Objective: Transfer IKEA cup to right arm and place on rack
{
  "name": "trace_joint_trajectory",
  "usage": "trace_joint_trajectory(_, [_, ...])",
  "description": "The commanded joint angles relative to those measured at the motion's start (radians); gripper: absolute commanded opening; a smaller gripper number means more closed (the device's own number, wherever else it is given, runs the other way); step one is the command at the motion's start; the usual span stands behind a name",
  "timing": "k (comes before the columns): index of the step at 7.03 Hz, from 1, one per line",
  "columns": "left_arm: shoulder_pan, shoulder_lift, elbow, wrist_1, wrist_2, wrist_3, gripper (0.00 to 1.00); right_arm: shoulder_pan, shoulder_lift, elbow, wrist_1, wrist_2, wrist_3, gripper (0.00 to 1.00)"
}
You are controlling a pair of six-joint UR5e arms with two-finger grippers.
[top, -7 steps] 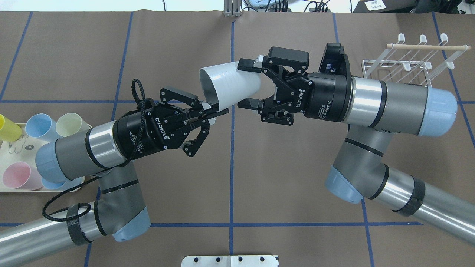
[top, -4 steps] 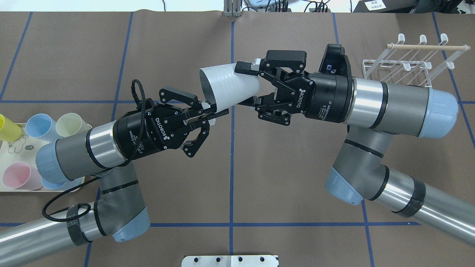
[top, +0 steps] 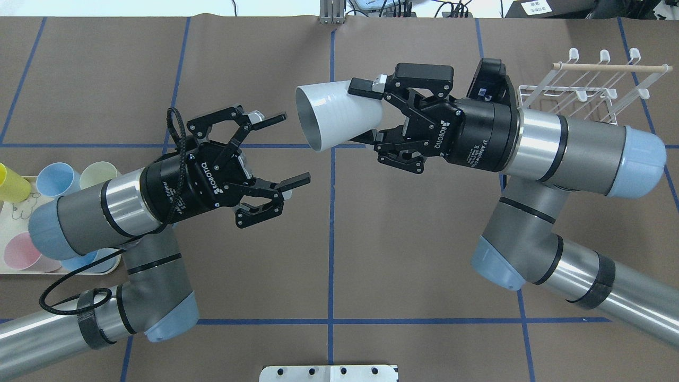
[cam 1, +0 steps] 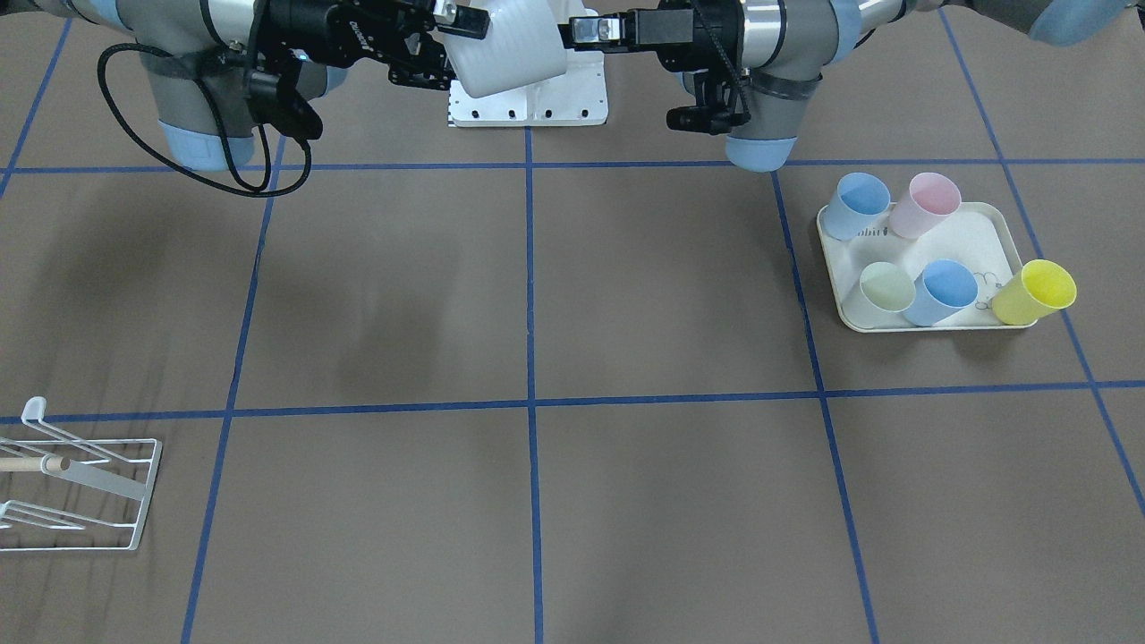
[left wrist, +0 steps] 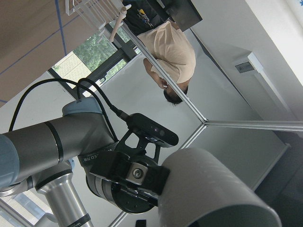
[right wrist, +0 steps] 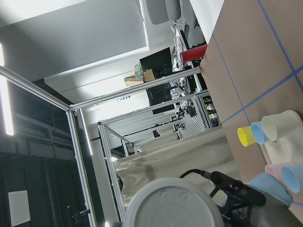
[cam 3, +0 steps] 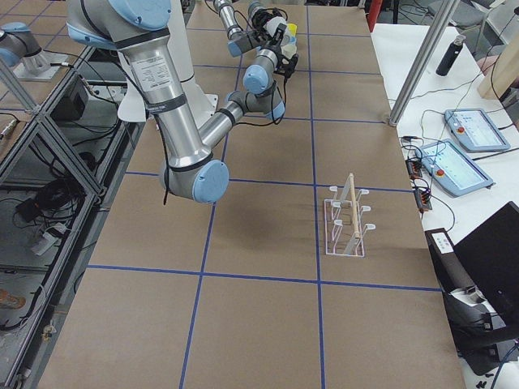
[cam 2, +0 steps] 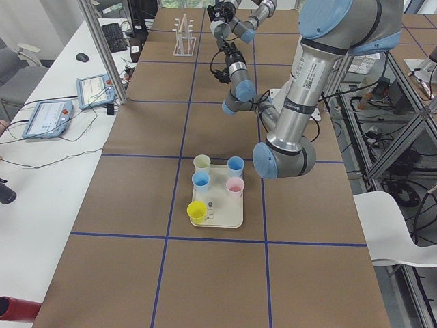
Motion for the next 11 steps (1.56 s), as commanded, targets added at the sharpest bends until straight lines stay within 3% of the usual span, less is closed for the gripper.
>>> trace_joint_trajectory(1, [-0.016, 0.047, 0.001, 0.011, 0.0, 0.107, 0.99, 0.115, -0.12, -0.007, -0.019, 0.006, -0.13, 0.0])
trace_joint_trajectory(2, [-0.016, 0.047, 0.027, 0.027, 0.0, 0.184, 0.99, 0.17, -0.21, -0.008, -0.079, 0.03, -0.321, 0.0])
trace_joint_trajectory(4, [-0.017, 0.049, 0.055, 0.029, 0.0, 0.223, 0.99, 0.284, -0.257, -0.015, -0.327, 0.099, -0.617, 0.0])
trace_joint_trajectory(6, [-0.017, 0.047, 0.085, 0.029, 0.0, 0.251, 0.99, 0.398, -0.365, -0.002, -0.523, 0.09, -0.999, 0.0])
trace_joint_trajectory(7, [-0.017, 0.049, 0.093, 0.032, 0.0, 0.258, 0.99, 0.419, -0.419, -0.002, -0.555, 0.063, -1.184, 0.0])
trace_joint_trajectory(9, [-0.016, 0.049, 0.107, 0.034, 0.0, 0.26, 0.99, 0.439, -0.435, 0.004, -0.667, 0.029, -1.28, 0.0])
trace_joint_trajectory(11, [-0.013, 0.047, 0.128, 0.032, 0.0, 0.26, 0.99, 0.44, -0.507, 0.024, -0.679, 0.023, -1.3, 0.0])
